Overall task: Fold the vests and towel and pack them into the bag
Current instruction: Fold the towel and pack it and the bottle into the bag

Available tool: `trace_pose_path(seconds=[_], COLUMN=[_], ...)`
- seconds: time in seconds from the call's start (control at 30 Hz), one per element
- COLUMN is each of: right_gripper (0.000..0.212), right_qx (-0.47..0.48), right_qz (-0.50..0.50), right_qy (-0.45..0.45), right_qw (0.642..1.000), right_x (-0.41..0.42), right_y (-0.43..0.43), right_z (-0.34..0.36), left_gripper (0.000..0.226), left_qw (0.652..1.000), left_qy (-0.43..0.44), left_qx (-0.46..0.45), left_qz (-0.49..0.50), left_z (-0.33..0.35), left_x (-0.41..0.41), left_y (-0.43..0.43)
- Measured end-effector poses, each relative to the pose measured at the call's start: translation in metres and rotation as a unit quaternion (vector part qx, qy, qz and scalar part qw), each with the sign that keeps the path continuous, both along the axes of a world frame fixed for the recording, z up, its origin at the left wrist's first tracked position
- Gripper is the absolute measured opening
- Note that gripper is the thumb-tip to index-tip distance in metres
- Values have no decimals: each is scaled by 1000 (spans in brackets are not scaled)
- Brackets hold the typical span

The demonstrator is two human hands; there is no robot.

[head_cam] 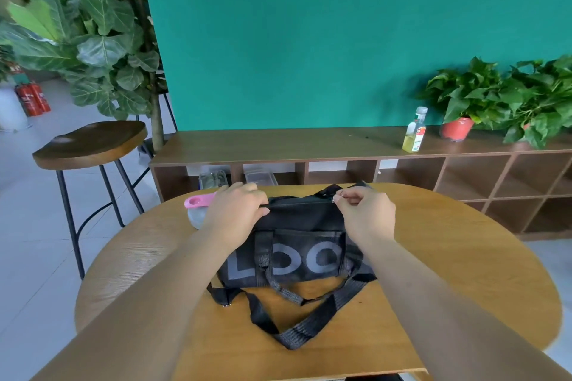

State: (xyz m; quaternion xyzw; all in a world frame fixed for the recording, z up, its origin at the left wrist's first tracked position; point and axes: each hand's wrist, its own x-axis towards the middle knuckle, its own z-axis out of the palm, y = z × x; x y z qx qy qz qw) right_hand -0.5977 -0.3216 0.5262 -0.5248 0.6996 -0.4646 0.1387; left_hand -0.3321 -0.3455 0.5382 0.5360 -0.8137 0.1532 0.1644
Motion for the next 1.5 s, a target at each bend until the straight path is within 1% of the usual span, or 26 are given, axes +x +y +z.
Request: trace_pose_path(seconds=[0.17,0.33,0.47,0.5,0.53,0.57,0.6,0.63,0.67,0.7,0.77,0.8,0.83,0.87,0.9,0.97,1.0,1.03,1.17,1.27,1.43,1.5], right_gripper=[5,7,7,11,18,27,35,38,37,35,34,35,34,31,28,21,20,19,13,14,14,15], right_qx=[2,29,46,46,41,25,0,-31,-50,-44,19,48,66,73,70,63,62,58,34,12,-13,-17], right_qz=[-40,-105,-104,-101,-97,-93,-81,-59,-20,31,113,127,129,123,112,92,90,88,71,83,119,126], right_qy=[0,-29,-34,-23,8,62,132,211,288,354,464,509,536,546,538,477,448,433,392,365,333,326], right_qw=[999,994,993,994,994,993,988,975,956,934,878,850,832,825,832,872,887,895,916,927,935,937], right_x=[-52,-98,-100,-98,-96,-95,-94,-93,-93,-94,-92,-92,-91,-90,-87,-80,-76,-71,-46,-16,43,66], right_y=[-4,-8,-12,-12,-12,-12,-10,-9,-8,-8,-7,-7,-7,-7,-8,-10,-14,-19,-45,-71,-117,-131], right_z=[-1,1,-1,-2,-3,-4,-5,-4,-1,2,7,9,11,13,15,22,25,28,42,51,56,55], left_gripper=[21,21,20,21,23,25,27,30,32,34,36,35,33,30,28,22,20,19,15,13,15,16], left_qw=[1000,999,999,999,999,999,999,999,999,999,998,997,996,996,996,998,998,998,995,991,981,979], left_qy=[25,45,45,47,49,46,41,33,24,12,-10,-19,-26,-31,-32,-19,-2,16,67,100,121,114], left_qx=[3,4,7,6,5,5,7,12,17,25,44,53,59,61,61,58,54,53,55,52,41,37], left_qz=[-2,2,-3,-5,-9,-15,-22,-28,-35,-41,-50,-52,-53,-53,-50,-35,-26,-13,40,77,145,166], left_z=[-1,-4,-6,-7,-7,-7,-7,-6,-5,-5,-3,-1,1,4,7,16,20,23,38,47,53,51], left_x=[0,0,-2,0,3,7,11,15,20,25,34,38,40,41,41,39,40,42,59,84,135,153], left_y=[-2,-3,-6,-7,-7,-8,-8,-7,-7,-6,-6,-6,-6,-7,-7,-7,-8,-9,-19,-31,-47,-52])
